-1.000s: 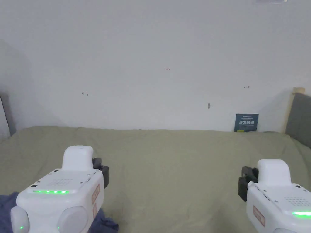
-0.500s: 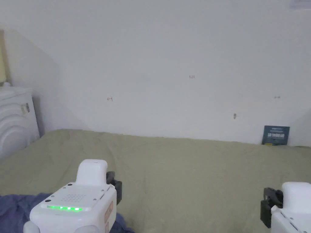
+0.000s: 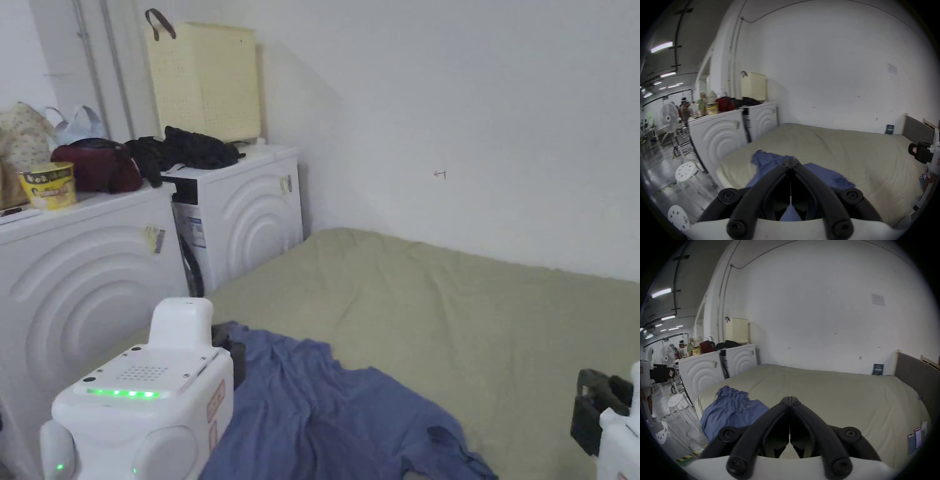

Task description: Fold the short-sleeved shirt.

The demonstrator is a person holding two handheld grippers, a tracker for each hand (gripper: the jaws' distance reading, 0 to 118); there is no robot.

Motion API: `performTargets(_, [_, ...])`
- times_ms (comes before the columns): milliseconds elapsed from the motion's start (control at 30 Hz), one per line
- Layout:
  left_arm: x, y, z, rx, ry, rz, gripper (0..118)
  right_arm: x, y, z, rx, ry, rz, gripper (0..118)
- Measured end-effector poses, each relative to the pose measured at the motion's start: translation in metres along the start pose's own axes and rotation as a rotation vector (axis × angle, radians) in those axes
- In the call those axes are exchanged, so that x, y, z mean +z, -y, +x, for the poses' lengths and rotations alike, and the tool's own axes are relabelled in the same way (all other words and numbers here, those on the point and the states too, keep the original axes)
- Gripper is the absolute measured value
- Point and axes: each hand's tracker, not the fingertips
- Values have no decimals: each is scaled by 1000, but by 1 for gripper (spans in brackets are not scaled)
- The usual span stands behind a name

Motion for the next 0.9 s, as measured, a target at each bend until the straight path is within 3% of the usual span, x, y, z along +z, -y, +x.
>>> performTargets(200, [2, 8, -28, 45, -24, -12, 0, -9, 1, -28, 29, -50, -12, 0])
performTargets(533, [-46, 28, -12, 49, 30, -111, 0, -22, 12, -23, 29, -50, -55, 0])
performTargets(733, [-118, 59, 22, 41, 138, -284, 0, -33, 37, -13, 31, -31, -126, 0])
performTargets(900, [-187, 102, 55, -5, 238, -528, 0, -39, 60, -6, 24, -19, -188, 0])
